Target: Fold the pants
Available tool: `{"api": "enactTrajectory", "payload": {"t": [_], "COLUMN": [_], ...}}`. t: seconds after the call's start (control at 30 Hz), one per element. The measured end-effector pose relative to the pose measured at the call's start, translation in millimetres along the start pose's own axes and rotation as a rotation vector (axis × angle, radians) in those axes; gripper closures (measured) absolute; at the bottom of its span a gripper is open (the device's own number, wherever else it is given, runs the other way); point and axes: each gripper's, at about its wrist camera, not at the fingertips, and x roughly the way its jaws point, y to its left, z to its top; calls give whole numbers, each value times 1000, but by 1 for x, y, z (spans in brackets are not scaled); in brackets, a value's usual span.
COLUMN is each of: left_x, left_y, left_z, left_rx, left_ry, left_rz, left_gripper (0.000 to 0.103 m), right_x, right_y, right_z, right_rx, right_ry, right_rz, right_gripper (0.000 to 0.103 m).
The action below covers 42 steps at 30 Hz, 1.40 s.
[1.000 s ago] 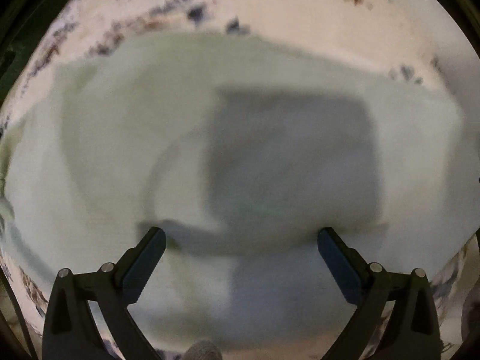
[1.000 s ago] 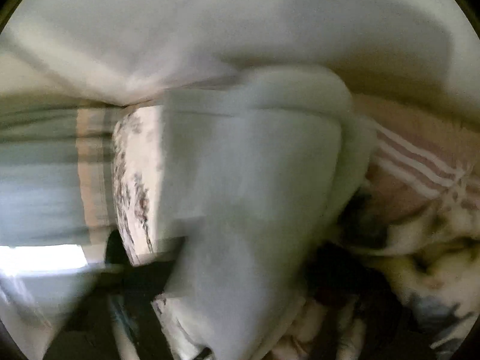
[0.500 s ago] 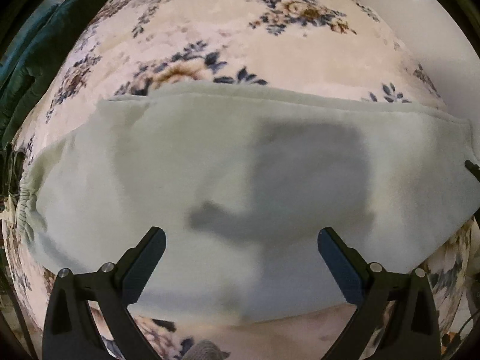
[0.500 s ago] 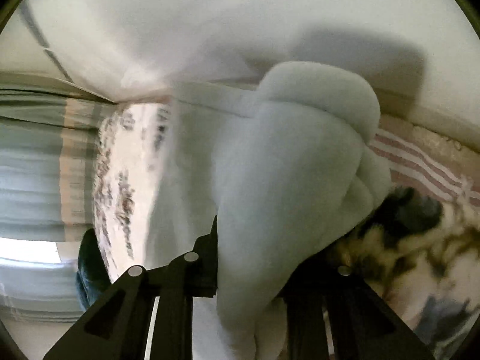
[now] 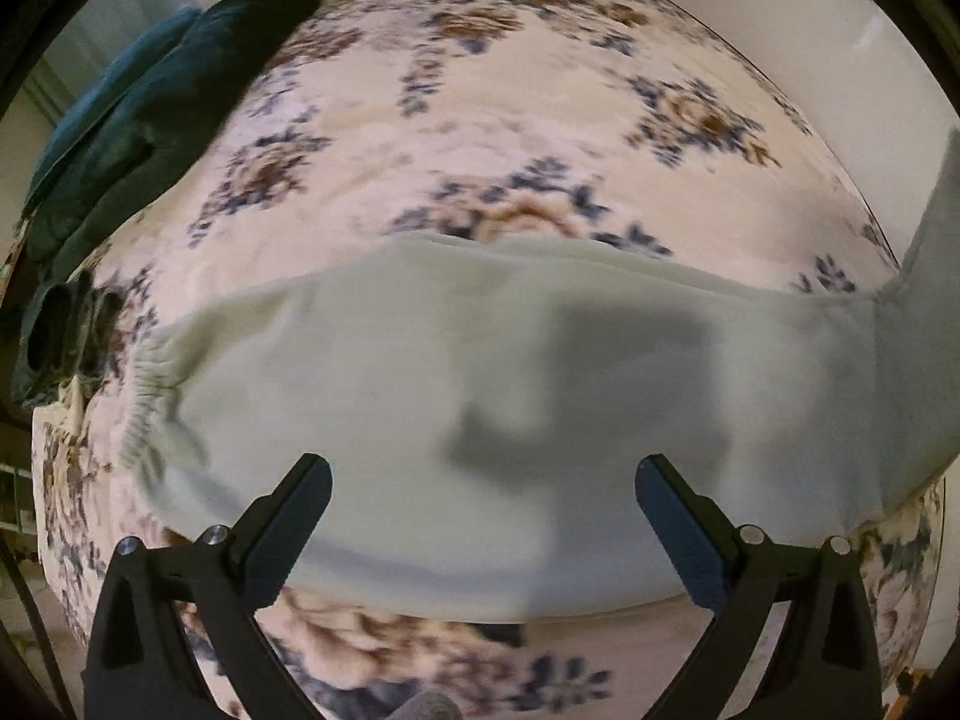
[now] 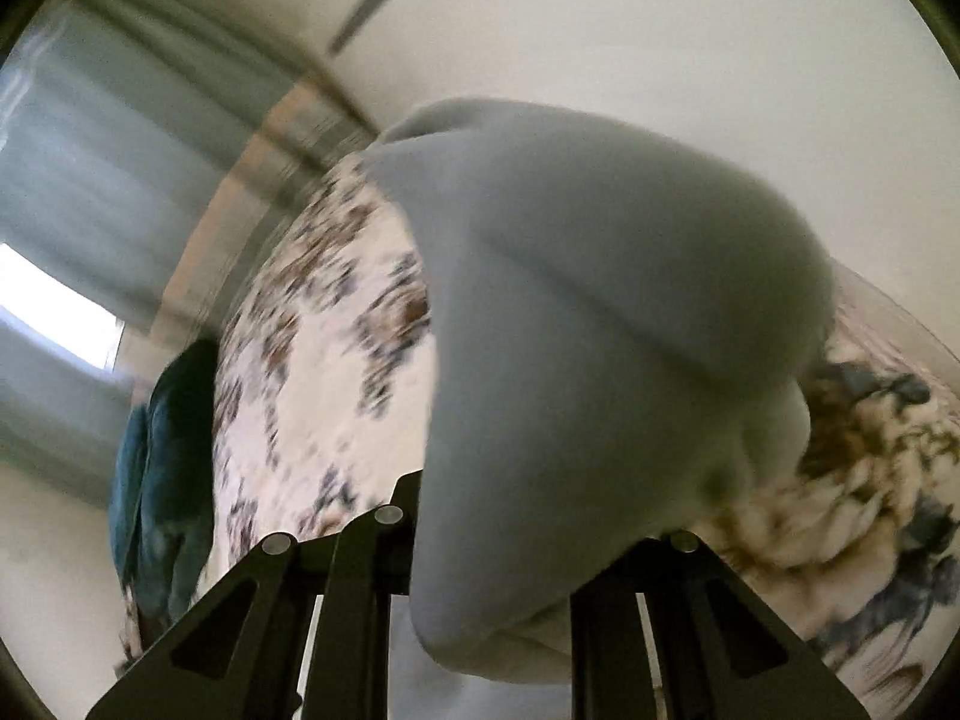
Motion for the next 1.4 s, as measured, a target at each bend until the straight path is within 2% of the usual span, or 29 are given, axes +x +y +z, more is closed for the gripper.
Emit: {"api": "enactTrajectory", "payload": {"t": [0.23,0.33,0.43,0.53,0.6,0.63,0.67,0.73,0.77,0.8,0.83,0.87,0.9,0.93,0.97,1.07,1.1,1.13,1.23,1.27,1.37,1.4], "left_x": [-4,-2,6,19,27,30,32,37,39,41,44,45,47,47,47,45,45,48,68,77,111,119], "left_y": [99,147,192,234,258,267,275,292,298,303,308,311,313,316,316,313,309,300,261,247,200,188], "left_z": [-8,-19,-32,-46,-55,-59,-62,-67,-70,-72,-73,-74,-75,-75,-74,-68,-66,-62,-47,-42,-28,-25], "left_rx": [-155,-227,-285,-340,-380,-395,-407,-429,-442,-457,-468,-481,-493,-495,-495,-510,-528,-546,-558,-558,-551,-542], "left_ry": [22,29,41,72,100,108,115,128,133,141,150,157,163,166,166,157,160,177,266,294,407,431], "left_rz": [-2,21,63,106,116,117,116,113,113,105,92,76,60,53,49,-11,-67,-158,-415,-486,-650,-656], "left_gripper": [0,0,0,0,0,0,0,0,0,0,0,0,0,0,0,0,0,0,0,0,0,0], "right_x": [27,39,76,110,145,154,155,148,147,141,136,126,122,109,101,79,74,73,80,74,77,78], "right_y": [105,145,195,214,219,216,217,232,239,240,236,234,236,232,231,222,215,206,182,169,134,122], "right_z": [-69,-120,-192,-267,-325,-350,-371,-392,-392,-391,-388,-381,-372,-362,-356,-323,-312,-302,-252,-245,-227,-223], "right_rx": [-158,-261,-456,-673,-851,-942,-1049,-1187,-1194,-1167,-1120,-1015,-947,-827,-760,-546,-464,-403,-229,-171,-51,-19], "right_ry": [75,116,165,252,370,386,358,319,341,394,456,563,612,665,672,629,614,598,515,497,463,459], "right_rz": [48,55,29,-25,-131,-203,-260,-332,-336,-312,-268,-167,-116,-55,-35,-39,-48,-53,-113,-126,-170,-187], "right_gripper": [84,85,85,85,81,78,73,68,60,44,33,10,7,7,7,7,7,7,7,7,7,7]}}
